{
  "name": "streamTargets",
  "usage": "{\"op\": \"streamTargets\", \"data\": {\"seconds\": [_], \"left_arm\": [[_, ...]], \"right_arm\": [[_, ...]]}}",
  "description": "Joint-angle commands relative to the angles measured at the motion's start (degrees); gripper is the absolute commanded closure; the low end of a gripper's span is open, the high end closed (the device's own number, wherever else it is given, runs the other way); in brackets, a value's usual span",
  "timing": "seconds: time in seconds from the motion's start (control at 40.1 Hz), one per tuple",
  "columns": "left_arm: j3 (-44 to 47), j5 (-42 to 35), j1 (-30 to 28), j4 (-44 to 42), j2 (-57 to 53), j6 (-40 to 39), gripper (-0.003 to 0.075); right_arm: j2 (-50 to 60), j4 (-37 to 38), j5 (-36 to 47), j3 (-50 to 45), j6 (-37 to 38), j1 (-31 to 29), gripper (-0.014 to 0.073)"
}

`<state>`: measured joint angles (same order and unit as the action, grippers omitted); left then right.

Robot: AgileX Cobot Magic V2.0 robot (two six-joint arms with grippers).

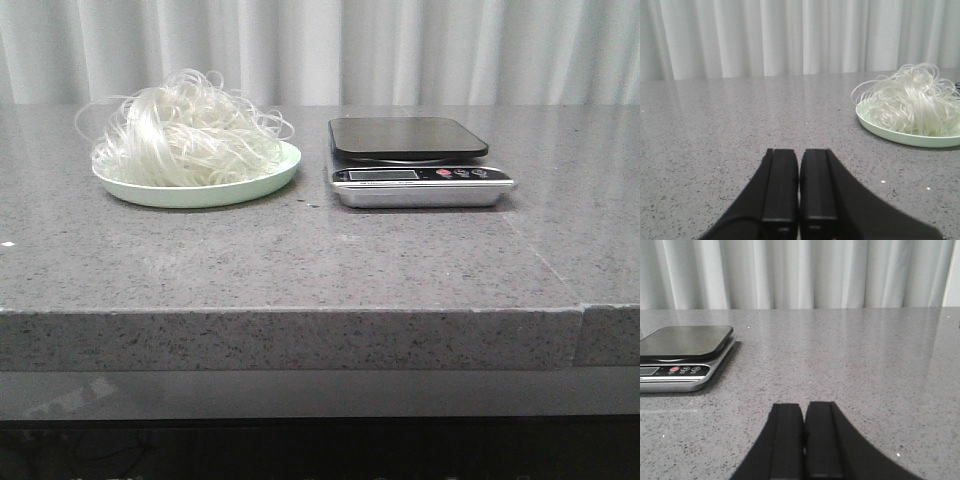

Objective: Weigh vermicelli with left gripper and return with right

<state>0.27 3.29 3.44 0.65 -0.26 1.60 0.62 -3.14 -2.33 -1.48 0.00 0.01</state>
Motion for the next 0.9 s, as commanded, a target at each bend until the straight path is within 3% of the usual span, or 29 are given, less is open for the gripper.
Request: {"op": "streamTargets", "data": {"seconds": [0.0,0.499,0.648,0.773,0.873], "left_arm": [[2.15,-4.62,0.37,0.32,-1.22,-0.31,0.0565],[2.15,-4.62,0.37,0.32,-1.22,-0.31,0.0565],[2.15,-4.74,0.37,0.32,-1.22,-0.31,0.0565],[0.74,-10.26,0.37,0.77,-1.22,-0.31,0.0565],[-3.64,-10.06,0.37,0.77,-1.22,-0.31,0.0565]], "right_arm": [[0.91,-0.22,5.02,0.17,0.0,-0.25,0.0435],[0.91,-0.22,5.02,0.17,0.0,-0.25,0.0435],[0.91,-0.22,8.32,0.17,0.0,-0.25,0.0435],[0.91,-0.22,7.21,3.0,0.0,-0.25,0.0435],[0.91,-0.22,3.06,8.0,0.0,-0.25,0.0435]]}}
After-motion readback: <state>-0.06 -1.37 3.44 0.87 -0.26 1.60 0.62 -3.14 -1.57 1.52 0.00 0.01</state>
